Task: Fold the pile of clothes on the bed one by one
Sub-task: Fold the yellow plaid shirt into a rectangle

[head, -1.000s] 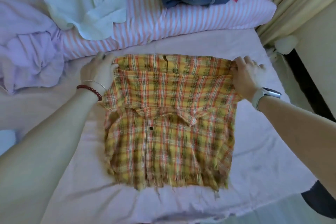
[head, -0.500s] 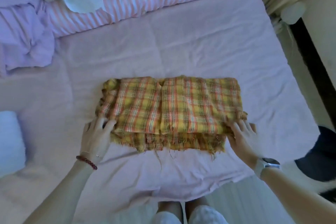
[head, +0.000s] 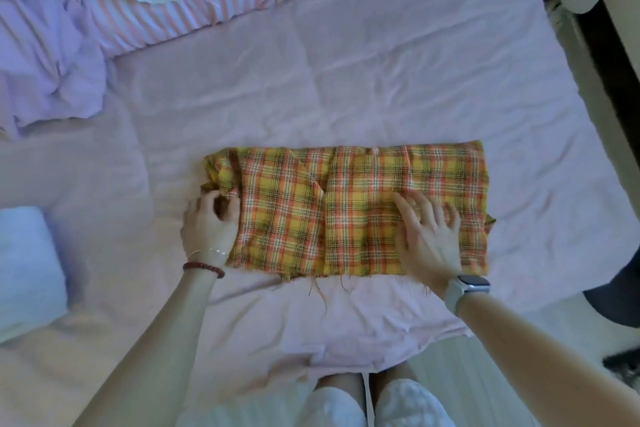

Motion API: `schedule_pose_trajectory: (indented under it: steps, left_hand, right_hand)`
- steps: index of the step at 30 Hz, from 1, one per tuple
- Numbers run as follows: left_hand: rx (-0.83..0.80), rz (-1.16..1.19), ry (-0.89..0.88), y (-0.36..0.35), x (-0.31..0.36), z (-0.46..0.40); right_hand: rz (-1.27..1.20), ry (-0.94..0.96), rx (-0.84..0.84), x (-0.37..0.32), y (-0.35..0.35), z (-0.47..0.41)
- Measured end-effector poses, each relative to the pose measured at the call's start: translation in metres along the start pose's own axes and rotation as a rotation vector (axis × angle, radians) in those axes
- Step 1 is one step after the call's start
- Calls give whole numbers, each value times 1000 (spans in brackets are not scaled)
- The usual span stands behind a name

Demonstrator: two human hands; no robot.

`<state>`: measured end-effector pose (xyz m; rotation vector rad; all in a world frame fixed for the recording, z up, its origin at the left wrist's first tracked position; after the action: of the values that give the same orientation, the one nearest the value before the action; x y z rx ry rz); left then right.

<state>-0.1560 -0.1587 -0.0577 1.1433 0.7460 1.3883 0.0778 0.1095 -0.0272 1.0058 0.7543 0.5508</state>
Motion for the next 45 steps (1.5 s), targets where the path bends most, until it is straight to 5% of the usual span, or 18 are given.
schedule_pose_trajectory:
  steps: [3,9,13,19,23,27,31,35,38,41,45]
  left_hand:
    - [29,-73,43,2,22,-4]
    - [204,389,111,22,-20,-11]
    - [164,394,195,15,-59,-13]
    - [72,610,284,17,-47,-40]
    - [-12,313,63,32,4,-79]
    - [-85,-99,-135,17,34,-101]
    - [75,85,26,32,21,-116]
    - [-13,210,266,17,-1,-119]
    - [-2,258,328,14,4,-110]
    - [183,-24,81,31,36,-76]
    - [176,-177,-450,0,111,6]
  right_hand:
    - [-11,-4,-68,-19,-15,-32]
    - [-70,-280,-304,15,-53,-66]
    - [-87,-307,-372,23,-62,-74]
    - [-11,-276,-209,6,-45,-77]
    - [-22,-151,-126,-26,-44,-73]
    - [-39,-221,-227,-18,-64,-75]
    - [51,-211,-314,4,-69,-76]
    - [2,-174,-352,10,-65,-76]
    - [-228,-159,-121,12,-33,-73]
    - [-367,-278,240,46,11,-60]
    - [-336,-510,336,100,35,-54]
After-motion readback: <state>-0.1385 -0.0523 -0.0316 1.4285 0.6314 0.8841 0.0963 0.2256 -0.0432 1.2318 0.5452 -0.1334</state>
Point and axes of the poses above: each hand's wrist, its own z-axis away from the middle knuckle, its own y-axis out of the back of the hand, x = y × z, the point moved 8 cm from there along -z, towards the middle knuckle, and after that the axes turned 9 degrees about -z, right-handed, at the moved point
